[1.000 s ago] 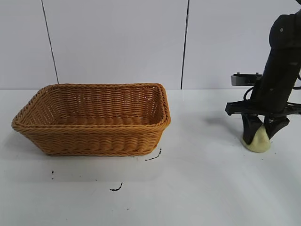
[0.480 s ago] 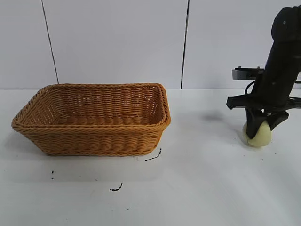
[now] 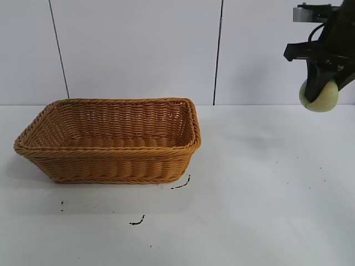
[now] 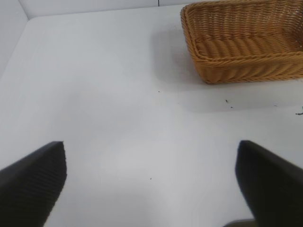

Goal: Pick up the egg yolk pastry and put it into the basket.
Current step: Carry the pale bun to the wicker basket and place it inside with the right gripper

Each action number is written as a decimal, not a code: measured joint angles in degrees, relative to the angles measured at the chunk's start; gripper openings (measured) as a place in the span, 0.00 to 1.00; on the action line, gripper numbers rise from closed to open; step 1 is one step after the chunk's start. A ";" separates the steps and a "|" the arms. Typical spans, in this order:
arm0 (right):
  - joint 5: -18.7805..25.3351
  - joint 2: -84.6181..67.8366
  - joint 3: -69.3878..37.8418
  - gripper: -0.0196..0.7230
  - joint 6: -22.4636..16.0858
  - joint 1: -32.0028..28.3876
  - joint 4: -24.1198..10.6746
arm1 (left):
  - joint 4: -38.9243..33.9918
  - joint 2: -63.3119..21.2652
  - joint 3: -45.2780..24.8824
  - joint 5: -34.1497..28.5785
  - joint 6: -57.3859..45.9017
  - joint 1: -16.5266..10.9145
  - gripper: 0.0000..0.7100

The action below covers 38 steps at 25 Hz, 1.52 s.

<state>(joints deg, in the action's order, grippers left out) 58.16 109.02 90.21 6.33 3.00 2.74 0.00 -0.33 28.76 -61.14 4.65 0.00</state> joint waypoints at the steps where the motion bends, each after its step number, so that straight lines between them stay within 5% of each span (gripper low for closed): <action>1: 0.75 0.00 1.46 0.30 0.00 0.00 0.00 | 0.00 0.00 0.00 0.00 0.00 0.00 0.98; 12: 4.22 5.41 14.27 0.30 0.00 1.65 0.26 | 0.00 0.00 0.00 0.00 0.00 0.00 0.98; 27: 4.03 12.67 24.54 0.30 -0.48 20.61 0.27 | 0.00 0.00 0.00 0.00 0.00 0.00 0.98; 38: -5.42 19.36 26.54 0.30 -2.51 32.23 0.66 | 0.00 0.00 0.00 0.00 0.00 0.00 0.98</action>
<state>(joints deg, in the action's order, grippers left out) 52.73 128.38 116.75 3.83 35.24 3.40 0.00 -0.33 28.76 -61.14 4.65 0.00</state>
